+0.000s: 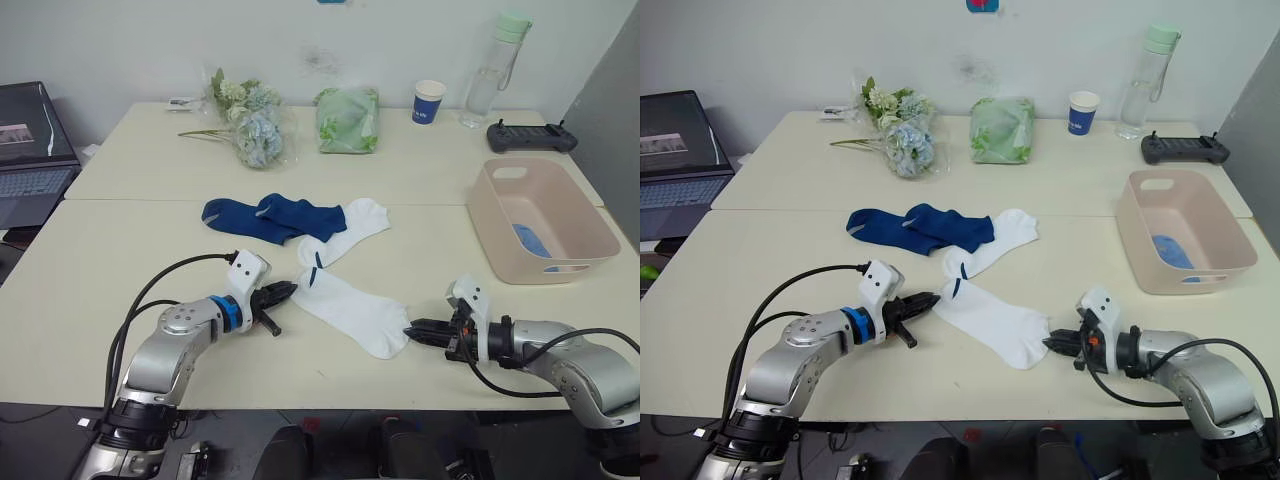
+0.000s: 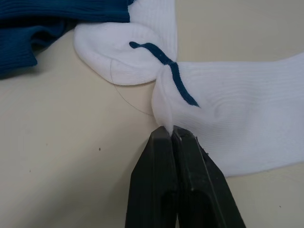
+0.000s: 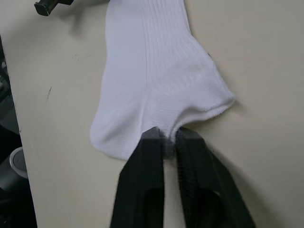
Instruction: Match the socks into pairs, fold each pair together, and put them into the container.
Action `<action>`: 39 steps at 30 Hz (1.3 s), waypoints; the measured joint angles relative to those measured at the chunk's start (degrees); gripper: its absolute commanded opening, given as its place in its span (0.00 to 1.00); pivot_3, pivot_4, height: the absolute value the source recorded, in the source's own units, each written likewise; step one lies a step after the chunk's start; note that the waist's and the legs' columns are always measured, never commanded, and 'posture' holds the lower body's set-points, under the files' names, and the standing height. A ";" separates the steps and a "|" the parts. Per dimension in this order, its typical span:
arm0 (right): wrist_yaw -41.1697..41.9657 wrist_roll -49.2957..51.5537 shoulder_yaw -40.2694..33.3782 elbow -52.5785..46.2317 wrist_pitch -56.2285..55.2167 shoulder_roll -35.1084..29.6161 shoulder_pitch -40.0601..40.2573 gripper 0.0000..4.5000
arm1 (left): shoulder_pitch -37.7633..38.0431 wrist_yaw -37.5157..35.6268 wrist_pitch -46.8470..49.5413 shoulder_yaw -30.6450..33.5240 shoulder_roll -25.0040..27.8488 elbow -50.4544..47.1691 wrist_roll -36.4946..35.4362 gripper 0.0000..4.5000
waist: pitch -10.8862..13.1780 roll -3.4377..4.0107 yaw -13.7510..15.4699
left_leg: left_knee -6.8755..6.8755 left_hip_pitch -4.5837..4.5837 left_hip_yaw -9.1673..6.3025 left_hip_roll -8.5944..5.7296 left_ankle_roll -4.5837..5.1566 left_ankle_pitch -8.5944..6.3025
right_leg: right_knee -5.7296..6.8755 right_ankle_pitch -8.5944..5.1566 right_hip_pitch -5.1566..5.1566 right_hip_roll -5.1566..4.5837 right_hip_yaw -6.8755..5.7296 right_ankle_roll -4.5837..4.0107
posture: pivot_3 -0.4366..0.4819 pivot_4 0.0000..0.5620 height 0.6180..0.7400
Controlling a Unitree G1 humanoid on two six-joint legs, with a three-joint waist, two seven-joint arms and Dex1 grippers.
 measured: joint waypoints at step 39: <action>7.06 -2.47 3.24 10.60 -2.29 -5.38 -10.12 0.11 | 33.45 16.99 -1.05 4.32 -14.40 -23.96 -10.86 0.09 | -0.07 -0.04 -0.23 | -0.03 0.13 0.25 -0.02 0.06 -0.04 | -0.04 -0.01 0.05 0.02 0.27 0.00 | 0.48 0.27 1.00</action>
